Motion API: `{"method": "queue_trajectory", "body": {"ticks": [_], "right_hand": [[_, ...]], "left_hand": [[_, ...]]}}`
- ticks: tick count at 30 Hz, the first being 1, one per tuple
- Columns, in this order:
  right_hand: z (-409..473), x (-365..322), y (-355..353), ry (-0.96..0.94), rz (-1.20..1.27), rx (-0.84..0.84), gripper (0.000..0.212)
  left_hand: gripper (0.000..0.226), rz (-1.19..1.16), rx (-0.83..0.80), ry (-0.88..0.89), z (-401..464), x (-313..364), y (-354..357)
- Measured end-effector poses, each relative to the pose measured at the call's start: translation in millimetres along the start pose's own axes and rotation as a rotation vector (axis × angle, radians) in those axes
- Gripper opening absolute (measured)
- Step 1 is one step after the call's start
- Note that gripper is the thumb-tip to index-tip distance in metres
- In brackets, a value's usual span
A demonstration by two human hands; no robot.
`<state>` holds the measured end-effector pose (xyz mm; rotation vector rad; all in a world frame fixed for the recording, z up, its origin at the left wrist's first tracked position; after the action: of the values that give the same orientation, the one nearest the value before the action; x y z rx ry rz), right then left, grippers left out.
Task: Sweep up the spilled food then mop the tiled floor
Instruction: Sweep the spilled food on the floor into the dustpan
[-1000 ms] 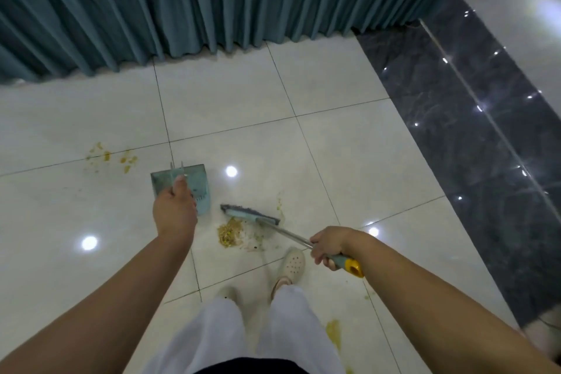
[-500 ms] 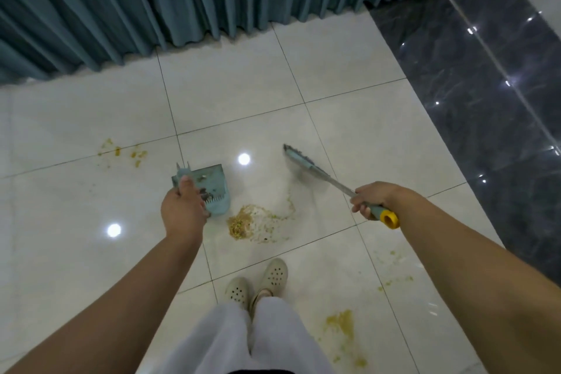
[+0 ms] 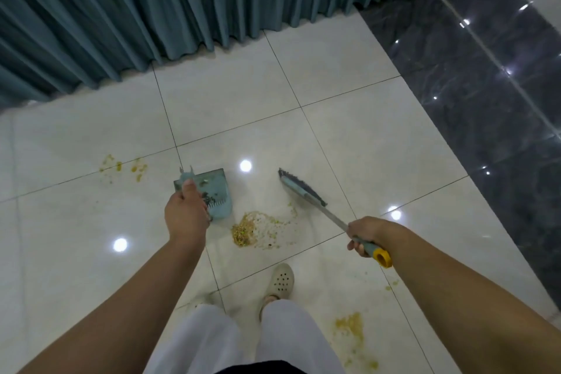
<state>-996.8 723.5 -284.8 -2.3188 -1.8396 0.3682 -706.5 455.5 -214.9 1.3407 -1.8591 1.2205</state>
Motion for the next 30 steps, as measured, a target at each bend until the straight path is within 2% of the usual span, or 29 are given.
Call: {"method": "queue_trajectory", "body": {"ticks": [6,17,20,25,30], "right_hand": [[-19.0,24.7,65.8,0.031,0.016,0.015,0.028],[-66.3,53.7,251.9,0.1,0.256,-0.054,0.015],[-76.5,55.6,288.5,0.099,0.264,-0.064,0.02],[-97.1,57.0,318.4,0.075,0.31,-0.091,0.011],[-113.8,70.8,313.2,0.103,0.503,-0.053,0.02]], "left_hand": [[0.048,0.006,-0.081,0.044,10.7,4.9,-28.5],[0.05,0.054,-0.252,0.084,55.7,-6.6,-131.2],[0.05,0.06,-0.277,0.078,64.6,-12.4,-151.0],[0.054,0.094,-0.325,0.07,66.9,-24.0,-173.4],[0.051,0.115,-0.335,0.094,64.9,-28.7,-183.5]]}}
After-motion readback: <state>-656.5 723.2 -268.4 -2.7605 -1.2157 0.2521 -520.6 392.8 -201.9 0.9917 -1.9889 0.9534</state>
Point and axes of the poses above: each hand's wrist, its own z-axis towards the middle knuckle, its own y-axis out of the palm, x = y × z, the point moved 7 cm from there along z, towards the middle knuckle
